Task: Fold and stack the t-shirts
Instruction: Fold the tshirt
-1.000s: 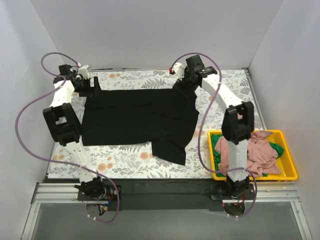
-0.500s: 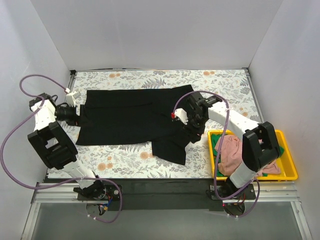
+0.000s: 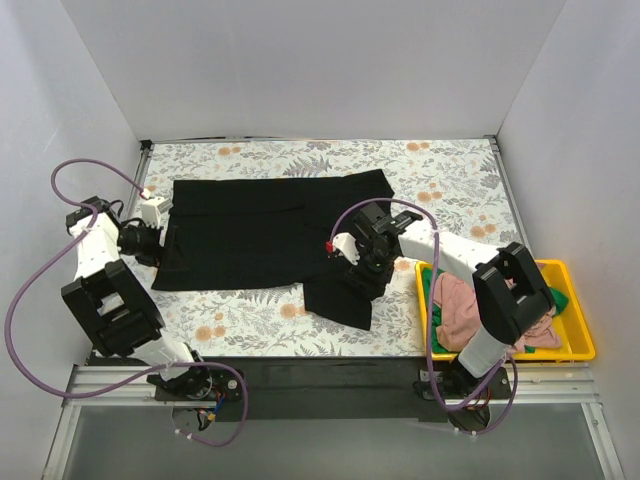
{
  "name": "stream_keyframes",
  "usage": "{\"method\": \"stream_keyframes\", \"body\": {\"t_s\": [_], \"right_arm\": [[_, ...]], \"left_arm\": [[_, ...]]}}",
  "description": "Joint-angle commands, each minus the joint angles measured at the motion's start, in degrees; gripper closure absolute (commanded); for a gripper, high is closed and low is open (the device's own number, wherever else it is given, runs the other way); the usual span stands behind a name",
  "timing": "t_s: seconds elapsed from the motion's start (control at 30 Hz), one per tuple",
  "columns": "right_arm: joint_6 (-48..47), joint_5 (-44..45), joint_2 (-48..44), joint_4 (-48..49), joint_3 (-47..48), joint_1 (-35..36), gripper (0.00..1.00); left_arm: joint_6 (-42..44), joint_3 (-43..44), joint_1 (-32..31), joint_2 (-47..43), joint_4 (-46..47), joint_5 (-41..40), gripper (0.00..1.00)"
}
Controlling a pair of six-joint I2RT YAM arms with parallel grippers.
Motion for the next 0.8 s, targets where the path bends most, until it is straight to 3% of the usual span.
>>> {"method": "stream_keyframes", "body": {"t_s": [0.0, 0.2, 0.3, 0.33, 0.37, 0.47, 0.6, 0.77], "right_arm": [[3.2, 1.6, 2.0, 4.6, 0.1, 0.8, 0.43], [4.2, 1.7, 4.7, 6.6, -0.1, 1.7, 0.48], [4.0, 1.8, 4.7, 6.5, -1.0, 1.7, 0.69], [3.8, 2.0, 4.4, 6.3, -1.4, 1.7, 0.79], [3.8, 2.7, 3.6, 6.4, -2.2, 1.7, 0.98], [3.6, 3.4, 2.0, 6.1, -3.2, 1.6, 0.99], [3.7, 4.0, 1.3, 5.5, -3.4, 1.4, 0.99], [3.8, 4.5, 1.3, 4.5, -3.0, 0.0, 0.99]], "left_arm": [[1.8, 3.5, -0.1, 0.9, -0.3, -0.3, 0.31], [2.0, 2.5, -0.1, 2.1, 2.0, -3.5, 0.30], [3.4, 2.7, 0.0, 3.6, 2.0, -6.1, 0.27], [4.1, 2.7, -0.1, 4.0, 1.7, -7.3, 0.27], [6.5, 2.9, -0.1, 4.3, 1.1, -7.9, 0.27], [12.1, 2.2, -0.1, 4.2, 1.5, -10.7, 0.30], [24.9, 0.9, 0.0, 4.0, 2.0, -15.4, 0.40], [33.4, -1.1, -0.1, 4.0, 6.2, -19.4, 0.43]]}}
